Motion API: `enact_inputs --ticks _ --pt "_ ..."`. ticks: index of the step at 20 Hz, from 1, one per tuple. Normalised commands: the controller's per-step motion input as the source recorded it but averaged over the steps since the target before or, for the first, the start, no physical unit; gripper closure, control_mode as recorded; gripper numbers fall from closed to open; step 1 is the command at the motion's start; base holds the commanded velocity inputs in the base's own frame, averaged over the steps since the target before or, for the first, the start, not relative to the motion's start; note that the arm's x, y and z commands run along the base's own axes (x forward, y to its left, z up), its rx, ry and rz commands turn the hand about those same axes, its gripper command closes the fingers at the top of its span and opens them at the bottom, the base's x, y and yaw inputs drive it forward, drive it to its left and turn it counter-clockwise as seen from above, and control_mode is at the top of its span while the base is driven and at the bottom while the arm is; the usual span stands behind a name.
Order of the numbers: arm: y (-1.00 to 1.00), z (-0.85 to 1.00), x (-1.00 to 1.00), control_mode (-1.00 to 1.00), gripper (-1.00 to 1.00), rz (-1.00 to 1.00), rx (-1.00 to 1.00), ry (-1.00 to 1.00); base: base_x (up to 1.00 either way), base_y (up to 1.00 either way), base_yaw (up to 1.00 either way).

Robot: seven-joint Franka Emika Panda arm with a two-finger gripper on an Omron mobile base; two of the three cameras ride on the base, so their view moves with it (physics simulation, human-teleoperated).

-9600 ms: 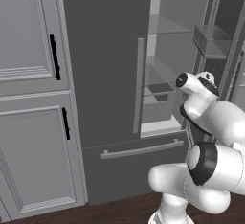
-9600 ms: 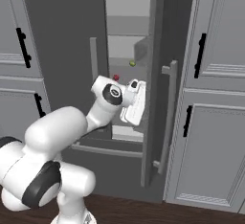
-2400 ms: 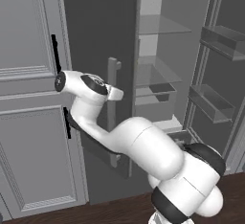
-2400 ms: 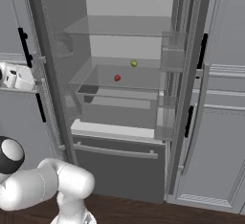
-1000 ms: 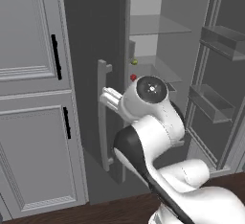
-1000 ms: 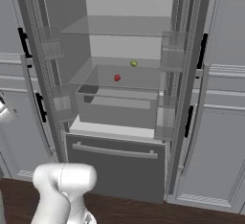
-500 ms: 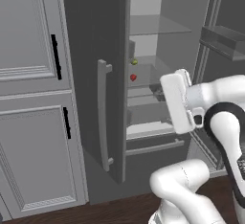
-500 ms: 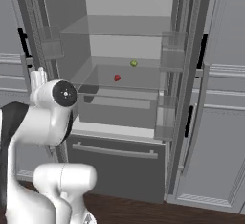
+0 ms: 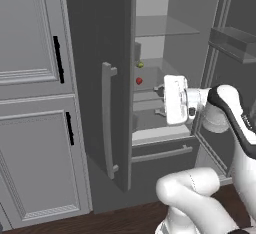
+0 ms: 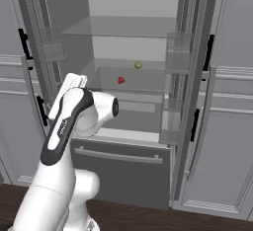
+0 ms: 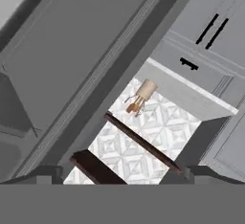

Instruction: Take the strawberry from the fridge and place it on top of the pancake, located on the dining counter.

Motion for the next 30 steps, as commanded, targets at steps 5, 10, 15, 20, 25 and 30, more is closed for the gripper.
enact_inputs --ticks 5,10,15,20,25,30 --pt "0.45 -0.35 1.00 -1.00 -1.00 0.30 0.05 0.27 0.00 0.00 0.00" --pt "0.62 -0.04 0.99 -1.00 -1.00 0.24 0.03 0.22 0.00 0.00 0.00" --pt "0.87 -0.05 0.32 -1.00 -1.00 0.22 0.00 0.14 0.00 0.00 0.00" --pt "0.98 -0.20 -0.11 -1.00 -1.00 0.04 0.00 0.19 0.00 0.00 0.00" --pt "1.00 -0.12 -0.23 -1.00 -1.00 -0.03 -0.07 0.14 0.00 0.00 0.00" --pt "0.95 0.00 -0.12 -1.00 -1.00 -0.19 -0.18 0.00 0.00 0.00 0.00"
